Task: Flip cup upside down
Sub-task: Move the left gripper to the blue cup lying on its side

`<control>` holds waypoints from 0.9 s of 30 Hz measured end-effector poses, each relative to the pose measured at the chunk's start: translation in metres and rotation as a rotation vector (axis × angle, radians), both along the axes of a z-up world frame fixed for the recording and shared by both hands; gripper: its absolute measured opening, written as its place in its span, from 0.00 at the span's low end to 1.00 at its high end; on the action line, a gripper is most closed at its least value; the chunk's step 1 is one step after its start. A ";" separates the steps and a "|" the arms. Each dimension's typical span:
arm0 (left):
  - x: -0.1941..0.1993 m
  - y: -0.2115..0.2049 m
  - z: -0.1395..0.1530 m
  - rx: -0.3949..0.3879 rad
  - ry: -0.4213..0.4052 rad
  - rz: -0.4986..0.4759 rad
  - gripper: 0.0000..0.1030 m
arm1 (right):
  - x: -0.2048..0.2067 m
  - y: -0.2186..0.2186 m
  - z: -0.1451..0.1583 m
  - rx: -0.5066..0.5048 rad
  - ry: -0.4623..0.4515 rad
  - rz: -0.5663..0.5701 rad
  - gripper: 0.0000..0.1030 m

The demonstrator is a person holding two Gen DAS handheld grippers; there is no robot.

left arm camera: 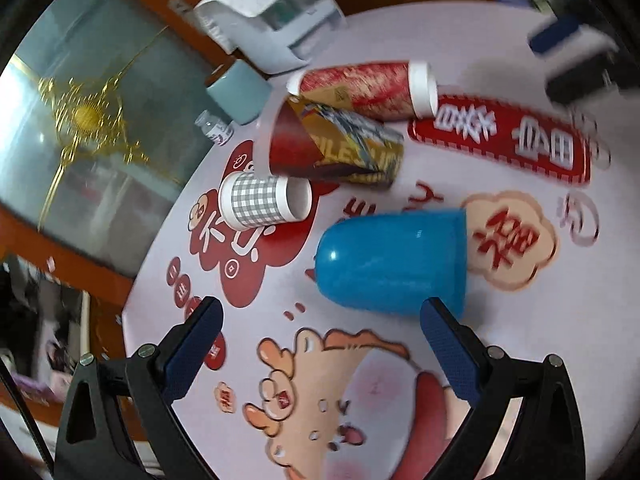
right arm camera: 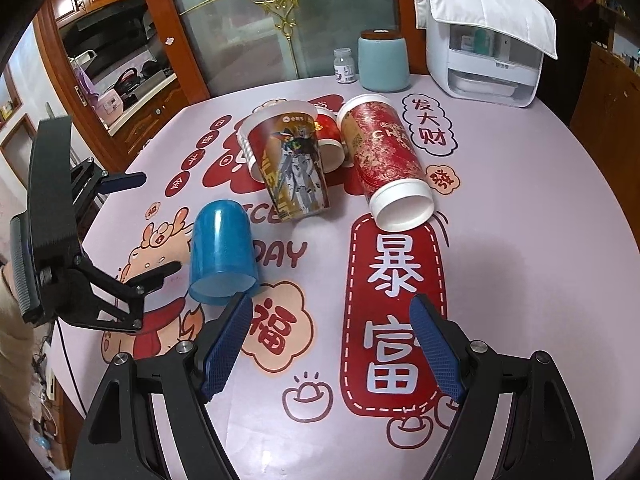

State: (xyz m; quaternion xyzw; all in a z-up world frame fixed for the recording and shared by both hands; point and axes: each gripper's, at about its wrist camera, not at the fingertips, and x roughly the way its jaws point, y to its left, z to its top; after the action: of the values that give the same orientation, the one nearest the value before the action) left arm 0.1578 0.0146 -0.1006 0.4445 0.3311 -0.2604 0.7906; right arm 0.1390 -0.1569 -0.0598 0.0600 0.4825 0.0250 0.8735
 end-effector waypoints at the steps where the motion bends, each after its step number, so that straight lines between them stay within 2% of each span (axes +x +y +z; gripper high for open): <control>1: 0.001 0.000 -0.002 0.016 -0.015 -0.009 0.95 | 0.001 -0.001 -0.001 0.000 0.003 -0.005 0.80; 6: -0.004 -0.010 -0.022 0.134 -0.099 -0.125 0.94 | 0.007 -0.004 -0.011 -0.007 0.021 -0.011 0.80; 12: -0.015 -0.034 -0.042 0.239 -0.132 -0.303 0.94 | 0.015 -0.003 -0.018 -0.002 0.028 -0.010 0.80; 16: -0.014 -0.052 -0.044 0.242 -0.101 -0.373 0.94 | 0.022 -0.009 -0.023 0.010 0.032 -0.019 0.80; 22: 0.006 -0.076 -0.040 0.214 -0.023 -0.383 0.93 | 0.028 -0.024 -0.043 0.063 0.069 -0.042 0.79; 25: 0.016 -0.086 -0.042 0.221 0.049 -0.370 0.85 | 0.026 -0.029 -0.059 0.083 0.101 -0.054 0.79; 27: 0.020 -0.090 -0.046 0.227 0.095 -0.357 0.71 | 0.024 -0.033 -0.069 0.102 0.119 -0.064 0.79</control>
State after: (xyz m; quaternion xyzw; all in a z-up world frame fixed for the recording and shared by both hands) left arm 0.1777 -0.0756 -0.1465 0.5694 0.3112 -0.3778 0.6604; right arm 0.1628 -0.1900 -0.1291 0.1211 0.5296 0.0179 0.8394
